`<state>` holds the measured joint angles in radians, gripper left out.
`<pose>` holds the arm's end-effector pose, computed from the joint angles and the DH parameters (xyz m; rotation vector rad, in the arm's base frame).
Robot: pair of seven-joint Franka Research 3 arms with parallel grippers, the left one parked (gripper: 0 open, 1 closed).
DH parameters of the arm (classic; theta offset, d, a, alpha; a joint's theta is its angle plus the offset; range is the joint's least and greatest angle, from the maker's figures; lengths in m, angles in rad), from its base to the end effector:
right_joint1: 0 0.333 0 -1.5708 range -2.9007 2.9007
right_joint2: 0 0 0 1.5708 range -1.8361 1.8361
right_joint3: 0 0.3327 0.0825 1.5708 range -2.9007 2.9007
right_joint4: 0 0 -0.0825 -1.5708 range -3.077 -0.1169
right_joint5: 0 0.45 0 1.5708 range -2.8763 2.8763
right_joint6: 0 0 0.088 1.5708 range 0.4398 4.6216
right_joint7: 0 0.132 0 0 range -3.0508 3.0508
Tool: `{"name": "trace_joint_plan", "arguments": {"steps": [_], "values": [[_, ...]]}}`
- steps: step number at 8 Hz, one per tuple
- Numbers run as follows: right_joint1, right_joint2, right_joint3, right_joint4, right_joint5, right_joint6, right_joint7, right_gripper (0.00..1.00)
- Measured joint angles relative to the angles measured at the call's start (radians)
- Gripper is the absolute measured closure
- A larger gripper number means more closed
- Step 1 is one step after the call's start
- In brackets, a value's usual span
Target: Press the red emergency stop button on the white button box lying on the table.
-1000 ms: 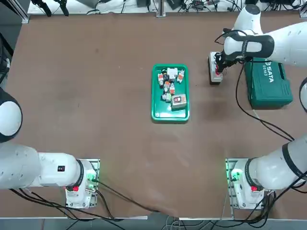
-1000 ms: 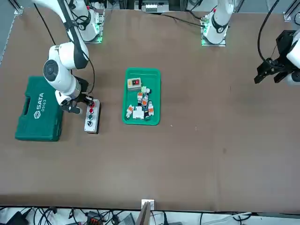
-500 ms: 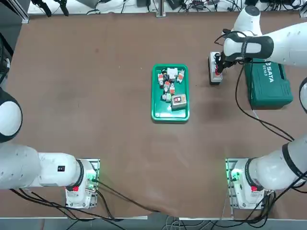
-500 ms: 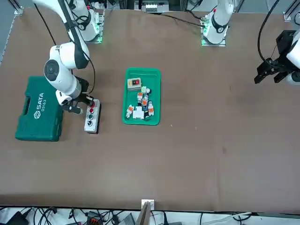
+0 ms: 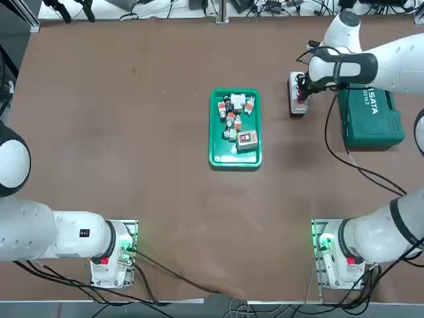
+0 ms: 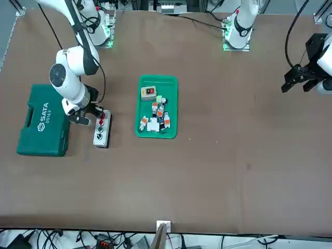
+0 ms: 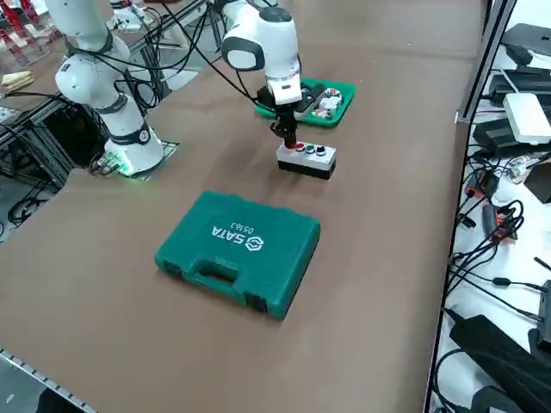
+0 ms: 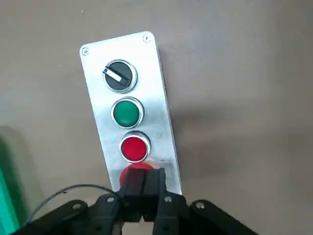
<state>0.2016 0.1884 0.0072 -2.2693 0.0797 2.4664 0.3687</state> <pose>0.5679 0.1216 0.2165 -3.0708 0.3423 0.0098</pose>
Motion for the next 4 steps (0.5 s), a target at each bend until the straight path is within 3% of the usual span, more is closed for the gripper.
{"name": "trace_joint_plan", "arguments": {"steps": [3,4], "values": [[0.001,-0.012,0.0,0.006,0.0,-0.023,0.012,0.99],[0.002,-0.035,0.0,0.025,0.0,-0.082,0.012,0.99]]}}
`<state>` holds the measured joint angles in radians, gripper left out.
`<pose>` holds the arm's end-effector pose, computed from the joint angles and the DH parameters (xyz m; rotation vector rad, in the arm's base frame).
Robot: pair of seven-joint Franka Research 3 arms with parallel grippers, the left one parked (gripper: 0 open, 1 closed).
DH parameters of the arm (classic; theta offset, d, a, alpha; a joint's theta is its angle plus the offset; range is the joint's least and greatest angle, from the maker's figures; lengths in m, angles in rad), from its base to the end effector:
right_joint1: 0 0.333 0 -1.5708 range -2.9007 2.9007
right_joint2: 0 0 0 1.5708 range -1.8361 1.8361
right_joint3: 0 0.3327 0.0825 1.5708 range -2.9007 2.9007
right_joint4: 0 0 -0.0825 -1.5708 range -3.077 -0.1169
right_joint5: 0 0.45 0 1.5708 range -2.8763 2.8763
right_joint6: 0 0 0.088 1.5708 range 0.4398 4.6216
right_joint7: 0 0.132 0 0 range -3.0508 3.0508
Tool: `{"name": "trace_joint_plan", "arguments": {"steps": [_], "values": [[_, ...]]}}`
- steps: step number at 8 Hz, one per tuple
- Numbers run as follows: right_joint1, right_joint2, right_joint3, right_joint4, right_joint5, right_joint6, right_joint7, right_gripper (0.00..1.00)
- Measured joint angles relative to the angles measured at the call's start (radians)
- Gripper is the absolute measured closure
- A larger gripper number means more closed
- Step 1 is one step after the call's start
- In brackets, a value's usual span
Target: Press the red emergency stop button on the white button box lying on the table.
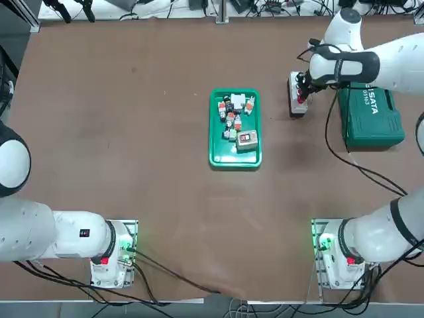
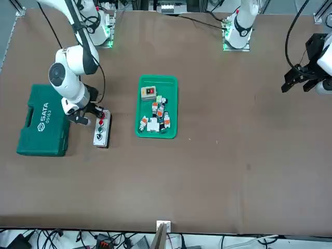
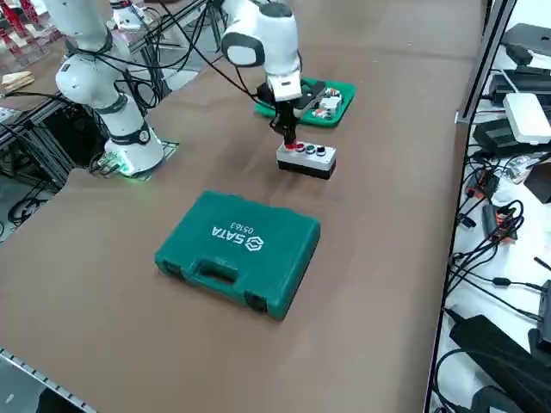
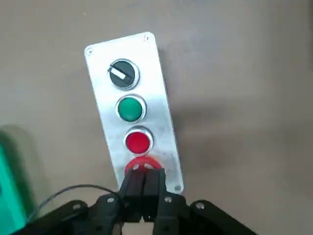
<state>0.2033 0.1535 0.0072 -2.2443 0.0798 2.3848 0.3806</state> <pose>0.5708 0.1242 0.2408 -3.0718 0.3526 0.0443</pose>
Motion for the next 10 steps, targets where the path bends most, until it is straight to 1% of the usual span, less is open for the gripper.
{"name": "trace_joint_plan", "arguments": {"steps": [1,2,3,5,6,7,9,10], "values": [[-0.001,-0.036,-0.002,0.039,0.0,-0.093,0.0,0.99],[-0.004,-0.074,-0.008,0.101,0.0,-0.201,0.0,0.99],[-0.015,-0.102,-0.015,0.183,0.0,-0.319,-0.001,0.99],[-0.046,-0.122,-0.021,0.362,-0.002,-0.547,-0.002,0.97],[-0.069,-0.121,-0.022,0.432,-0.003,-0.643,-0.004,0.81],[-0.091,-0.12,-0.023,0.48,-0.012,-0.705,-0.02,0.64],[-0.103,-0.119,-0.024,0.537,-0.03,-0.784,-0.038,0.3],[-0.103,-0.118,-0.023,0.564,-0.055,-0.814,-0.039,0.11]]}}
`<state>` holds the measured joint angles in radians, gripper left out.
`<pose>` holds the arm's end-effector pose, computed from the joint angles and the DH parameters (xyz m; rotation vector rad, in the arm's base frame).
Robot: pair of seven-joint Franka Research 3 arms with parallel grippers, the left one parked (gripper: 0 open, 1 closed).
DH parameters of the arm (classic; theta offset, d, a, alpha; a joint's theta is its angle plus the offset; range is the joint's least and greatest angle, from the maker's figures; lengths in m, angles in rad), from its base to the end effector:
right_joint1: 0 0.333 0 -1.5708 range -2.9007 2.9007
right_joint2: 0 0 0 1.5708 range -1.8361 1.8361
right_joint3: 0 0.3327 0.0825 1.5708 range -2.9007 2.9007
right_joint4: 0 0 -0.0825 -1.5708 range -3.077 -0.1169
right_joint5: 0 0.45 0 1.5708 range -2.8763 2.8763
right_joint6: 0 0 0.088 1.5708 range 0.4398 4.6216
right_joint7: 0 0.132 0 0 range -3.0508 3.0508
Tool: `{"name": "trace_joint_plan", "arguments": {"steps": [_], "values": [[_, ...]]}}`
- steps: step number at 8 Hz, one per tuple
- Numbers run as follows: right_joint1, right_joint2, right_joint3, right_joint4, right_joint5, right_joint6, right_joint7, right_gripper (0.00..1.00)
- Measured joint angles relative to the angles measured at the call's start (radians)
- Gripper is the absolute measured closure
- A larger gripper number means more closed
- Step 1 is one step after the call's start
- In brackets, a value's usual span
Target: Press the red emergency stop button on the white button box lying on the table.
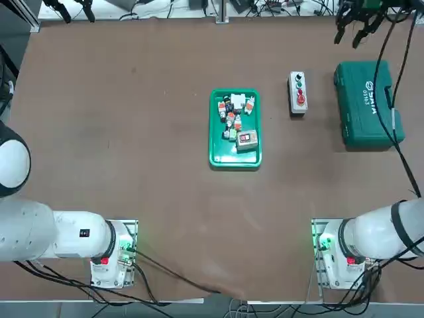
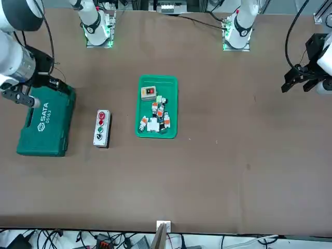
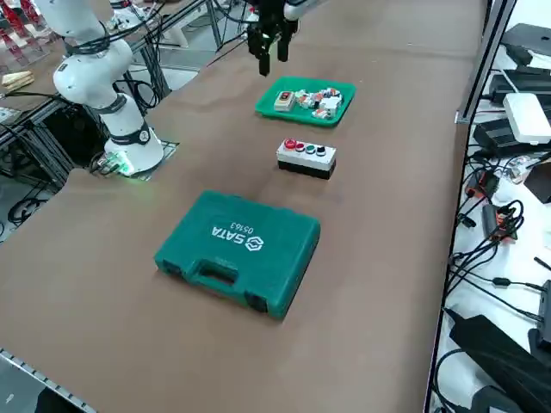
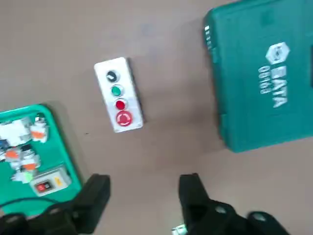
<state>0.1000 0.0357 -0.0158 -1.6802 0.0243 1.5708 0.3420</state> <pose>0.6170 0.0554 0.5358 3.0993 -0.4046 -0.2299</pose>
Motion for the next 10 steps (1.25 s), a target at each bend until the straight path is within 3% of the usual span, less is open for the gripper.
{"name": "trace_joint_plan", "arguments": {"steps": [1,2,5,7,10], "values": [[0.0,-0.001,0.001,0.03,-0.054,-0.014,-0.008,0.0],[-0.013,-0.006,0.007,0.05,-0.094,-0.024,-0.048,0.0],[-0.138,-0.073,0.041,0.032,-0.056,-0.049,-0.32,0.0],[-0.135,-0.128,0.044,-0.031,-0.048,-0.051,-0.323,0.0],[-0.127,-0.152,0.049,-0.062,-0.048,-0.05,-0.314,0.0]]}}
